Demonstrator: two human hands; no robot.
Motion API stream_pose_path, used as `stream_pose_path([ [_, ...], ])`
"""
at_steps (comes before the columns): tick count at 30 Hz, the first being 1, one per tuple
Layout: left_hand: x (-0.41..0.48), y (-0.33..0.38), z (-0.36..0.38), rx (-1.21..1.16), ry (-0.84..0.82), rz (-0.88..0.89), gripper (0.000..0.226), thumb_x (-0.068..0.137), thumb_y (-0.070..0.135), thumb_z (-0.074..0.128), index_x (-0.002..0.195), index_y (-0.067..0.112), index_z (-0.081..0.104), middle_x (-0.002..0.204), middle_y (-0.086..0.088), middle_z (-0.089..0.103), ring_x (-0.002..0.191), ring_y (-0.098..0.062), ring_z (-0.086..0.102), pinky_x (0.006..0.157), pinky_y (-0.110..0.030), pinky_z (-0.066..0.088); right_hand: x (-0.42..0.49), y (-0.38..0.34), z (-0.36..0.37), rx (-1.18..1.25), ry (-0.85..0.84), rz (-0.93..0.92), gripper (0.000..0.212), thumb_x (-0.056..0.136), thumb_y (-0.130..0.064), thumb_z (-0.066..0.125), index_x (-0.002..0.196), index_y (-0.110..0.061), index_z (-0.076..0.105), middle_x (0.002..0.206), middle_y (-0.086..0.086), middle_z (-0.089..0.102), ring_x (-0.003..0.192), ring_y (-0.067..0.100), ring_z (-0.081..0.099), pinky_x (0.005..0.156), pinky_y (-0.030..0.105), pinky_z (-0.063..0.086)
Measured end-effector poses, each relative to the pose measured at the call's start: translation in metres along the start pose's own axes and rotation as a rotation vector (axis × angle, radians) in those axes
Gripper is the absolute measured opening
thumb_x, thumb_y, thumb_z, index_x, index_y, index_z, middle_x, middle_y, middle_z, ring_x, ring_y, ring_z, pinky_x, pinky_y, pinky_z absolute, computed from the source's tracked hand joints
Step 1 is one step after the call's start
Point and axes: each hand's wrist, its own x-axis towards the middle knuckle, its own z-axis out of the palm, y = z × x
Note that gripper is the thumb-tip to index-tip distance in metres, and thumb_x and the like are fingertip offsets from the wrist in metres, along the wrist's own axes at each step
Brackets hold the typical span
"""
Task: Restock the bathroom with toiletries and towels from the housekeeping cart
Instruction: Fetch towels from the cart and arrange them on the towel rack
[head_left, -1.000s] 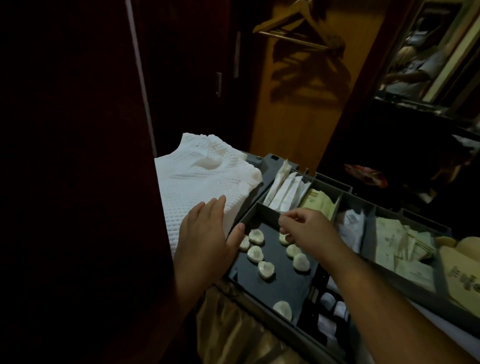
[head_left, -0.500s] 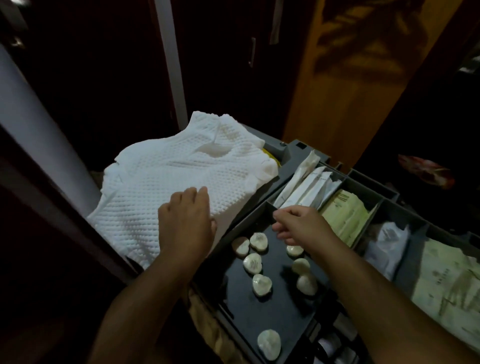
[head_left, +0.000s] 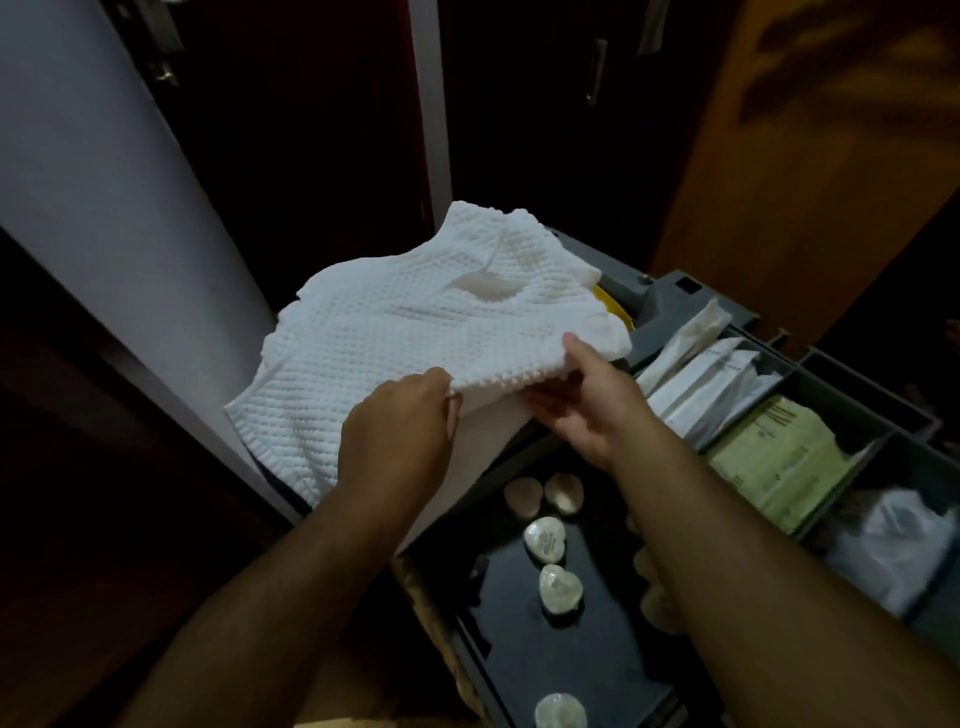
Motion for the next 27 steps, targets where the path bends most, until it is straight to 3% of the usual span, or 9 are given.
stream_pose_path([
  [3,-0.005,-0.002,-0.006,-0.073,-0.031,-0.022,0.024,0.101,0.034,0.049,0.084,0.018,0.055,0.077,0.007,0.054,0.074,-0.018,0.05,0.06,-0.032,0.033,0.016,-0.013,0.005,0.045,0.104,-0.107,0.042,0.094,-0.028,0.068,0.132,-0.017,0.056,0.122,0.011,0.068,0.104,0.029,0.068,0.083,0.049,0.06],
  [7,-0.011,0.001,-0.006,-0.125,-0.035,-0.04,0.018,0.1,0.032,0.053,0.099,0.022,0.068,0.093,0.003,0.068,0.09,-0.022,0.061,0.071,-0.036,0.047,0.02,-0.01,0.016,-0.75,0.375,-0.389,0.059,0.089,-0.02,0.063,0.145,-0.015,0.044,0.138,0.011,0.057,0.121,0.034,0.057,0.098,0.041,0.05],
  [10,-0.014,0.007,-0.008,-0.124,-0.065,-0.067,0.027,0.096,0.035,0.058,0.12,0.027,0.067,0.113,0.003,0.069,0.104,-0.021,0.062,0.084,-0.032,0.045,0.011,-0.007,0.015,-0.875,0.307,-0.505,0.068,0.095,-0.018,0.06,0.155,-0.02,0.029,0.145,0.01,0.049,0.127,0.032,0.052,0.096,0.039,0.046],
  [14,-0.016,0.01,-0.014,-0.218,-0.142,-0.065,0.041,0.094,0.046,0.06,0.13,0.025,0.063,0.127,0.004,0.066,0.124,-0.018,0.056,0.102,-0.031,0.042,-0.011,-0.011,-0.001,-0.808,0.364,-0.525,0.059,0.091,-0.017,0.062,0.147,-0.02,0.043,0.135,0.006,0.058,0.119,0.029,0.057,0.089,0.031,0.045],
  [16,-0.017,0.011,-0.017,-0.329,-0.138,-0.088,0.039,0.096,0.046,0.057,0.127,0.024,0.065,0.127,0.005,0.067,0.123,-0.015,0.057,0.104,-0.03,0.042,-0.023,-0.008,-0.01,-0.614,0.408,-0.455,0.053,0.086,-0.015,0.062,0.137,-0.021,0.052,0.129,0.005,0.062,0.113,0.028,0.061,0.093,0.034,0.05],
  [20,-0.029,0.014,-0.019,-0.471,-0.033,-0.011,0.04,0.092,0.05,0.052,0.116,0.023,0.07,0.116,0.009,0.068,0.112,-0.012,0.06,0.098,-0.034,0.049,-0.048,0.007,-0.024,-0.05,0.322,-0.286,0.043,0.085,0.001,0.056,0.121,-0.022,0.058,0.112,0.005,0.067,0.096,0.024,0.067,0.083,0.047,0.06],
  [23,-0.051,0.019,-0.022,-0.515,0.159,0.089,0.032,0.093,0.047,0.048,0.085,0.025,0.07,0.086,0.015,0.066,0.088,-0.008,0.059,0.081,-0.025,0.045,-0.066,0.008,-0.031,0.088,0.271,-0.298,0.043,0.088,0.008,0.052,0.122,-0.018,0.059,0.116,0.007,0.067,0.102,0.028,0.067,0.086,0.052,0.058],
  [25,-0.068,0.022,-0.023,-0.669,0.048,0.035,0.046,0.096,0.049,0.044,0.074,0.02,0.071,0.071,0.009,0.068,0.071,-0.005,0.063,0.072,-0.031,0.049,-0.077,0.004,-0.032,0.139,0.243,-0.304,0.047,0.089,0.009,0.052,0.127,-0.018,0.059,0.117,0.008,0.067,0.103,0.029,0.067,0.086,0.053,0.058],
  [27,-0.079,0.029,-0.023,-0.803,-0.226,-0.156,0.06,0.101,0.057,0.037,0.074,0.02,0.075,0.068,0.004,0.072,0.062,-0.006,0.065,0.067,-0.029,0.051,-0.087,0.0,-0.033,0.151,0.246,-0.307,0.049,0.09,0.009,0.052,0.129,-0.018,0.059,0.118,0.008,0.067,0.103,0.029,0.067,0.085,0.053,0.058],
])
